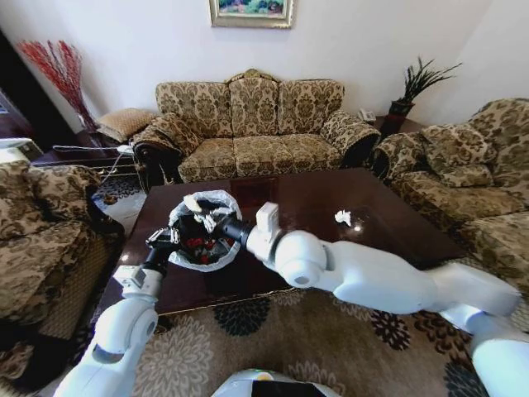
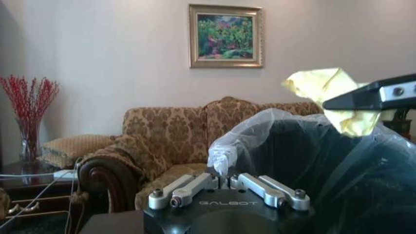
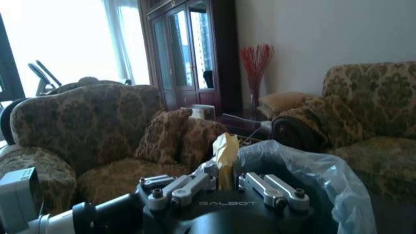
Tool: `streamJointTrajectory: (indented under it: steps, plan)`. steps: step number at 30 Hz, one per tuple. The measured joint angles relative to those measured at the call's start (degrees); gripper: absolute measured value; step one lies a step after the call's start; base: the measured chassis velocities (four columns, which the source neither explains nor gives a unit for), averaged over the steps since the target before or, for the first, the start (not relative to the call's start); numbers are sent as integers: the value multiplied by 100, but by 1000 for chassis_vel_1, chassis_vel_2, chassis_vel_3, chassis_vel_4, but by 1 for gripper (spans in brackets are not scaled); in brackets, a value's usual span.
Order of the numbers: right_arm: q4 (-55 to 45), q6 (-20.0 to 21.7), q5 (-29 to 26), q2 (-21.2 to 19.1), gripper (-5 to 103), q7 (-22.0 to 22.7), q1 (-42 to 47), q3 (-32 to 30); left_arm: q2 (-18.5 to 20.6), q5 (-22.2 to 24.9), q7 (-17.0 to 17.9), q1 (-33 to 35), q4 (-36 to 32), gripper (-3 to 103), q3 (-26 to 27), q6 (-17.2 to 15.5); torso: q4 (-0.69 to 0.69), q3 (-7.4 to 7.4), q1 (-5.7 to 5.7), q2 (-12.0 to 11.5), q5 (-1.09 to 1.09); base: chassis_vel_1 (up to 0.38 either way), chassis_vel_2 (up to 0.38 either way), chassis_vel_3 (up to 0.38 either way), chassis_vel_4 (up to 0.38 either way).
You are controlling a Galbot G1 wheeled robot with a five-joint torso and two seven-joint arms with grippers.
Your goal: Move to the front of the table and place the trash on the table into the trash bin.
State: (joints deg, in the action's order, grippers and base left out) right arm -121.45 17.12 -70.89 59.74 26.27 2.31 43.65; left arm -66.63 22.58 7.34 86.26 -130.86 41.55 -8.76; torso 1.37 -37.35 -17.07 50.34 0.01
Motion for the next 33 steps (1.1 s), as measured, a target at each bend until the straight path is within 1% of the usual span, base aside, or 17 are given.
streamJointTrajectory:
  steps: [4, 5, 7, 8, 12, 13, 14, 15, 17, 18, 20, 21, 24, 25, 27, 28, 33]
  plan:
    - [79, 90, -75, 54, 27, 47, 7, -9, -27, 2, 4, -15, 0, 4, -7, -16, 0, 0, 0, 0, -2, 0, 0, 0, 0]
    - [79, 90, -75, 54, 27, 47, 7, -9, -27, 2, 4, -15, 0, 4, -7, -16, 0, 0, 0, 0, -2, 0, 0, 0, 0]
    - [100, 162, -86, 58, 37, 74, 25, -32, -40, 3, 4, -13, 0, 4, -14, -24, -1, 0, 0, 0, -1, 0, 0, 0, 0]
    - [100, 162, -86, 58, 37, 74, 25, -32, -40, 3, 4, -13, 0, 4, -14, -24, -1, 0, 0, 0, -1, 0, 0, 0, 0]
    - [60, 288, -130, 35, 59, 144, 66, -76, -52, 4, 6, -13, 0, 4, -17, -31, -1, 0, 0, 0, 0, 0, 0, 0, 0]
    - [60, 288, -130, 35, 59, 144, 66, -76, -52, 4, 6, -13, 0, 4, -17, -31, -1, 0, 0, 0, 0, 0, 0, 0, 0]
    - [47, 290, -114, 22, 65, 167, 77, -105, -52, 5, 7, -13, 0, 4, -17, -31, -1, 0, 0, 0, 0, 0, 0, 0, 0]
    - [43, 292, -99, 11, 65, 199, 94, -162, -52, 11, 10, -13, 0, 4, -17, -33, 0, 0, 0, 0, 0, 0, 0, 0, 0]
    - [48, 314, -88, -36, 76, 303, 160, -382, -52, 25, 25, -12, -7, 4, -11, -35, 0, 0, 0, 0, -1, 0, 0, 0, 0]
    - [48, 314, -88, -36, 76, 303, 160, -382, -52, 25, 25, -12, -7, 4, -11, -35, 0, 0, 0, 0, -1, 0, 0, 0, 0]
    - [115, 446, 56, -266, 86, 522, 329, -760, -51, 46, 46, -2, -29, 4, 33, -36, 0, 0, 0, 0, 0, 0, 0, 0, 0]
    - [115, 446, 56, -266, 86, 522, 329, -760, -51, 46, 46, -2, -29, 4, 33, -36, 0, 0, 0, 0, 0, 0, 0, 0, 0]
    - [266, 688, 747, -750, 96, 672, 652, -1092, -76, 56, 65, 18, -50, 4, 65, -35, -1, 0, 0, 0, -1, 0, 0, 0, 0]
    - [338, 716, 1139, -1042, 99, 712, 950, -1311, -93, 60, 71, 30, -75, 4, 67, -31, -5, 0, 0, 0, 1, 0, 0, 0, 0]
    - [378, 723, 1458, -1274, 100, 724, 1402, -1695, -120, 60, 75, 54, -112, 4, 75, -20, -5, 0, 0, 0, 2, 0, 0, 0, 0]
    - [378, 723, 1458, -1274, 100, 724, 1402, -1695, -120, 60, 75, 54, -112, 4, 75, -20, -5, 0, 0, 0, 2, 0, 0, 0, 0]
    - [375, 720, 1694, -1444, 100, 728, 2556, -2584, -175, 37, 105, 164, -197, 4, 126, -18, 1, 0, 0, 0, 1, 0, 0, 0, 0]
